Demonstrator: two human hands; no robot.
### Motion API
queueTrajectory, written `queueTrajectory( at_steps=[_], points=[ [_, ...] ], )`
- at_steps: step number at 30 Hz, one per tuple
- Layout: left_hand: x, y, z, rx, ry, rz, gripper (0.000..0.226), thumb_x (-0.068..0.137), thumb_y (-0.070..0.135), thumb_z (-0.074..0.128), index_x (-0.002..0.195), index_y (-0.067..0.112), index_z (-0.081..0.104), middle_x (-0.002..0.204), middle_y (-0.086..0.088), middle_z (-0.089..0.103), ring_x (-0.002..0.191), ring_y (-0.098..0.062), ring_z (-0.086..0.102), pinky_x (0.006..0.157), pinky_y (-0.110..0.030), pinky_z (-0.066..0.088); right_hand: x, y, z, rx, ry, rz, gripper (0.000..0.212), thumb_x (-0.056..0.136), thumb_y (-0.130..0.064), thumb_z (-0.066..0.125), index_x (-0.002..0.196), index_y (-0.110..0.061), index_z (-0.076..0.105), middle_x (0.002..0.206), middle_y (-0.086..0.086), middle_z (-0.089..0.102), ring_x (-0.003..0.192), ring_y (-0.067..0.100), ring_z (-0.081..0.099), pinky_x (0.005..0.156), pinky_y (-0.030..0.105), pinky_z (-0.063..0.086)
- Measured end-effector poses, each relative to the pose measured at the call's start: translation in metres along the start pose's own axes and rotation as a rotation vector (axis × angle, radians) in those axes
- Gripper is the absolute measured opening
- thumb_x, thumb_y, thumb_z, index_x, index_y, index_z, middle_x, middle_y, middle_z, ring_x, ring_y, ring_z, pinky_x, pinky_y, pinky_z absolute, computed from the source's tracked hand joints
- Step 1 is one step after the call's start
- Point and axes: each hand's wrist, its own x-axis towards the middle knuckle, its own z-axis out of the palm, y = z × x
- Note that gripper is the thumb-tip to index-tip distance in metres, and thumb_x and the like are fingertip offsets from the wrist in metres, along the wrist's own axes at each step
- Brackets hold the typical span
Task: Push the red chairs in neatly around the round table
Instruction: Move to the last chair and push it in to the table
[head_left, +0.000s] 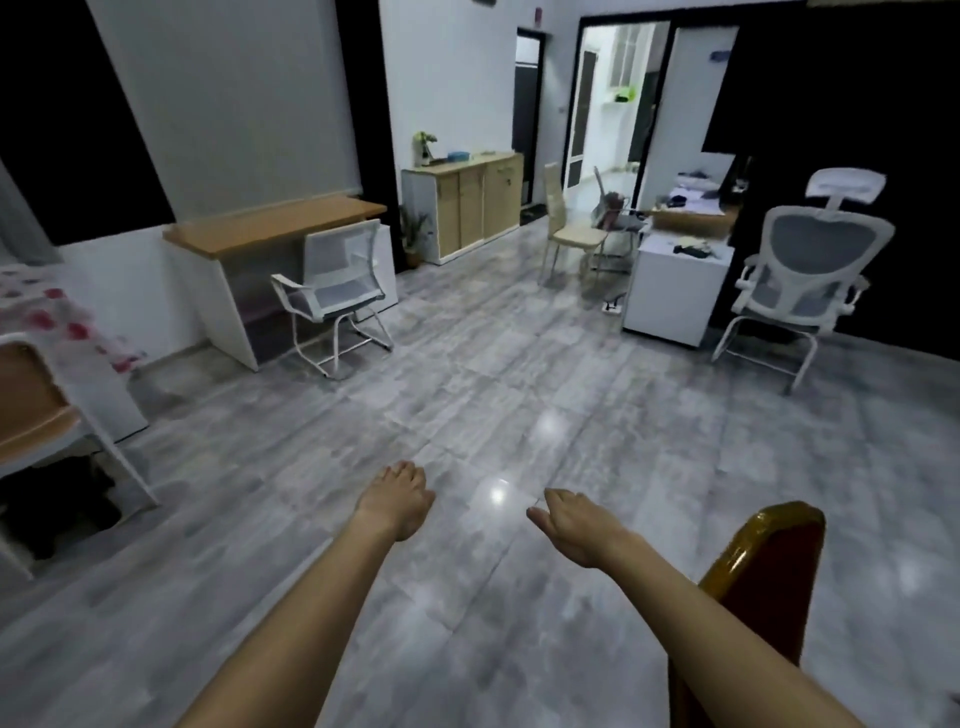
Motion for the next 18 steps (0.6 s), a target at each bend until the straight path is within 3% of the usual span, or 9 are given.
queueTrajectory(
  at_steps=[7, 15, 18],
  points=[
    [0.169, 0.051, -0.063, 0.156, 0.019, 0.176, 0.056, 0.106, 0.03, 0.018, 0.151, -0.002, 0.016, 0.161, -0.019, 0.015, 0.15, -0.031, 0.012, 0.124, -0.04, 0.012, 0.106, 0.089, -0.052, 0.081, 0.055, 0.182, 0.055, 0.101, -0.046, 0.025, 0.124, 0.0, 0.046, 0.131, 0.022, 0.052, 0.117, 0.038, 0.05, 0.1, 0.044, 0.039],
    [0.327, 0.204, -0.146, 0.41, 0.138, 0.623, 0.041, 0.106, 0.02, 0.026, 0.136, -0.001, 0.043, 0.149, -0.022, 0.035, 0.14, -0.037, 0.029, 0.116, -0.045, 0.026, 0.147, 0.234, -0.107, 0.198, 0.149, 0.49, 0.058, 0.101, -0.047, 0.025, 0.133, -0.001, 0.04, 0.141, 0.02, 0.045, 0.127, 0.034, 0.045, 0.104, 0.04, 0.034],
    [0.373, 0.273, -0.154, 0.489, 0.12, 0.766, 0.043, 0.106, 0.022, 0.025, 0.14, 0.0, 0.039, 0.151, -0.021, 0.033, 0.141, -0.037, 0.028, 0.117, -0.045, 0.025, 0.127, 0.287, -0.119, 0.272, 0.22, 0.675, 0.061, 0.101, -0.048, 0.025, 0.138, -0.001, 0.037, 0.145, 0.019, 0.042, 0.132, 0.035, 0.04, 0.108, 0.042, 0.033]
  ],
)
